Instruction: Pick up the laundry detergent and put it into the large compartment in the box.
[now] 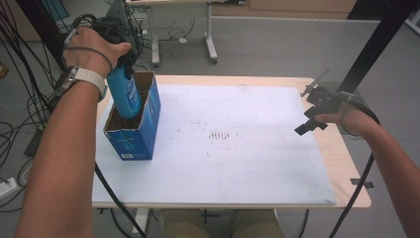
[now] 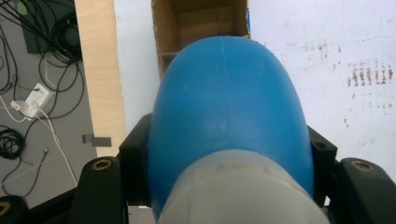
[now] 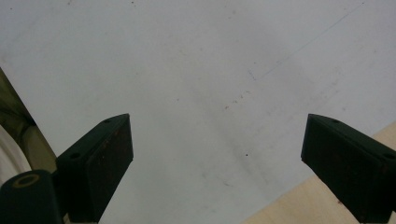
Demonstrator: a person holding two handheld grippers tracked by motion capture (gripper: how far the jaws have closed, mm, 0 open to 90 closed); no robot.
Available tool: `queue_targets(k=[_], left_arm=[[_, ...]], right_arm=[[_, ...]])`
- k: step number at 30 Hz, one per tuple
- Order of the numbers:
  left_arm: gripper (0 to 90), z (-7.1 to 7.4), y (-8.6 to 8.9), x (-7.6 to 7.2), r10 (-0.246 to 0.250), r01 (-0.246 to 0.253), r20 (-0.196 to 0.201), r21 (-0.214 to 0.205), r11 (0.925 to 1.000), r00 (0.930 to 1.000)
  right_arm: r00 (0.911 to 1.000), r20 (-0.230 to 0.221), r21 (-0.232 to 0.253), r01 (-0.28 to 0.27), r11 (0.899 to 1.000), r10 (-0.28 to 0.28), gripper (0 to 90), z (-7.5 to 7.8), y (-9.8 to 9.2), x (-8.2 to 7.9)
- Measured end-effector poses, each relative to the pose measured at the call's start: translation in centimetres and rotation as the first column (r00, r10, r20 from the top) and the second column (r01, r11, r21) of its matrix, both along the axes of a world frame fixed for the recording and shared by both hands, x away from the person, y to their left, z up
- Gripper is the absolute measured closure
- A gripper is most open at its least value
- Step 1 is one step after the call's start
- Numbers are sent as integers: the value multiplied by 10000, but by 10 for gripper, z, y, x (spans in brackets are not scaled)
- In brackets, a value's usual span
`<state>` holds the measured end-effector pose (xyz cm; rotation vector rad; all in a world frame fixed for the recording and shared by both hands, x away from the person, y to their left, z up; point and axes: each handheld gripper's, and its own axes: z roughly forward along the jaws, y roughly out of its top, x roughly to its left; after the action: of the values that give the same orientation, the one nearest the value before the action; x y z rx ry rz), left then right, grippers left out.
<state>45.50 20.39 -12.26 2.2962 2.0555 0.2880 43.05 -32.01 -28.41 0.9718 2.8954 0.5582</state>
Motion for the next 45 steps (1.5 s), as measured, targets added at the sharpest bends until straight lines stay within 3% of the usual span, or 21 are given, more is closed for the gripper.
queue_targets(k=[45], left_arm=[[379, -45, 5, 5, -149, 149, -307, 18, 9999, 9994]], right_arm=[[9999, -92, 2, 57, 10000, -57, 91, -5, 0, 0]])
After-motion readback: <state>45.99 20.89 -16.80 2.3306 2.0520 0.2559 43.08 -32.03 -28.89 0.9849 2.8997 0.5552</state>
